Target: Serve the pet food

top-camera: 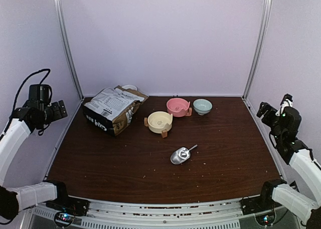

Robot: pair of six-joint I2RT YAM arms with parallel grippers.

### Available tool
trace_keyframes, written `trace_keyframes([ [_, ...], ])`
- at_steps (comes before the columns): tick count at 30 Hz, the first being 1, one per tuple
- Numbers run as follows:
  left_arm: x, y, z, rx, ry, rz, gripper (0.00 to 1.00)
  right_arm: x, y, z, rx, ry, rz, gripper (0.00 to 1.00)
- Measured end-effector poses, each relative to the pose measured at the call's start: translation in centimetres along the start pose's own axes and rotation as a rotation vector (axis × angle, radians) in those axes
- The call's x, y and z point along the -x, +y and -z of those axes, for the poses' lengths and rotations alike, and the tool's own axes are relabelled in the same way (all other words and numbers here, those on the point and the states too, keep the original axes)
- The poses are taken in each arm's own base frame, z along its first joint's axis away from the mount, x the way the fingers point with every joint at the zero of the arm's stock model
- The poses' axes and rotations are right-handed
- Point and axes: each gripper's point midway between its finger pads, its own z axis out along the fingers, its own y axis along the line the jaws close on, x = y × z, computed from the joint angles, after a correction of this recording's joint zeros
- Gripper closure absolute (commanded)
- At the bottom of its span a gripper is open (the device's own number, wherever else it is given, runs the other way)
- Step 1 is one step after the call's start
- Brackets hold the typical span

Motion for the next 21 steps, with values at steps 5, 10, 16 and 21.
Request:
trace_keyframes([
  [5, 1.8, 0.3, 2.9, -0.059, -0.107, 0.033, 0.02, 0.4, -0.7, 1.0, -0.045, 0.022, -0.015, 0.0],
  [10, 2.0, -0.1, 4.4, -0.135, -0.175, 0.049, 0.02, 0.7, -0.9, 1.4, -0.064, 0.05, -0.018, 0.0],
  [16, 1.7, -1.6, 5.4, -0.241, -0.175, 0.033, 0.02, -1.7, -0.1, 1.8, 0.0, 0.16, -0.002, 0.0],
  [21, 2.3, -3.8, 6.1, -0.282, -0.132, -0.024, 0.02, -4.6, 1.1, 2.3, 0.082, 0.296, 0.005, 0.0],
])
